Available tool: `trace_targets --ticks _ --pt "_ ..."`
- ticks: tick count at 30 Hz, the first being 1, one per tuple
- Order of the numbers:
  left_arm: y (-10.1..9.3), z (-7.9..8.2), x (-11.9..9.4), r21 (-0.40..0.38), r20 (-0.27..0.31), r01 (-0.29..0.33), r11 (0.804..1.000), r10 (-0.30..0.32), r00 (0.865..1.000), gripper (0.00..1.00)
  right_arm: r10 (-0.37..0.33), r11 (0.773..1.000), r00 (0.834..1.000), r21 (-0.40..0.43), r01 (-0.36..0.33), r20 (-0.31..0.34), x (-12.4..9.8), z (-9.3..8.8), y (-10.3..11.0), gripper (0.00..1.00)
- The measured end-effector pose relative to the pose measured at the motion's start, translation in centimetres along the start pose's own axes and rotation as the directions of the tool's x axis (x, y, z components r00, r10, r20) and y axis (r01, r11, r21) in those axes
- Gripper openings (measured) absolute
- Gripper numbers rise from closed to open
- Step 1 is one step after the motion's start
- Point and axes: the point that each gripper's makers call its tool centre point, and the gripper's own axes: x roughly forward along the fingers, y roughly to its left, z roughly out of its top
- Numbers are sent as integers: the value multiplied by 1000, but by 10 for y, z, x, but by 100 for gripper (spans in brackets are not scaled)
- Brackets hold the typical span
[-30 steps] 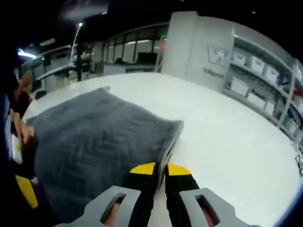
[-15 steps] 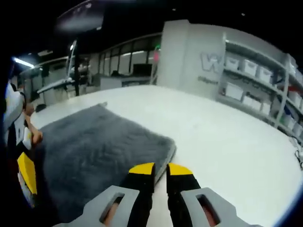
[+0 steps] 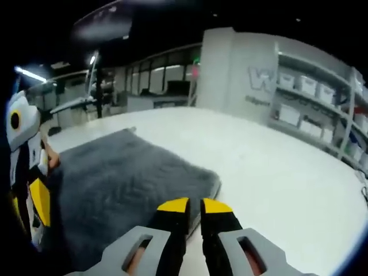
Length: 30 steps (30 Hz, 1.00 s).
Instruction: Open the folded towel by lifting each exposed corner and separating the folded layers until the towel lies flat within the target outline without major curled edges
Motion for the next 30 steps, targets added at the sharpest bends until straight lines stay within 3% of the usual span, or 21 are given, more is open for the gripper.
trace_targets --ticks 4,6,12,20,26,30 --pt "-9 -11 7 20 -54 20 1000 -19 998 21 5 1000 999 -29 -6 -37 0 -5 0 0" --pt "-12 -14 11 45 -58 12 999 -9 998 18 -19 997 999 -72 16 -41 -2 -4 -7 0" --pt "-18 -13 19 50 -52 17 999 -14 999 9 -21 999 1000 -49 20 -20 -6 1 -16 0" --pt "-30 -22 27 57 -86 48 997 -43 995 8 -10 1000 999 1 10 -53 8 -8 -21 0" --pt "-46 -28 32 108 -97 65 992 -55 994 8 8 999 996 32 -5 -94 16 -20 -25 1" --pt "-53 -31 34 135 -109 81 988 -67 992 9 8 1000 990 10 -7 -141 18 -29 -26 0"
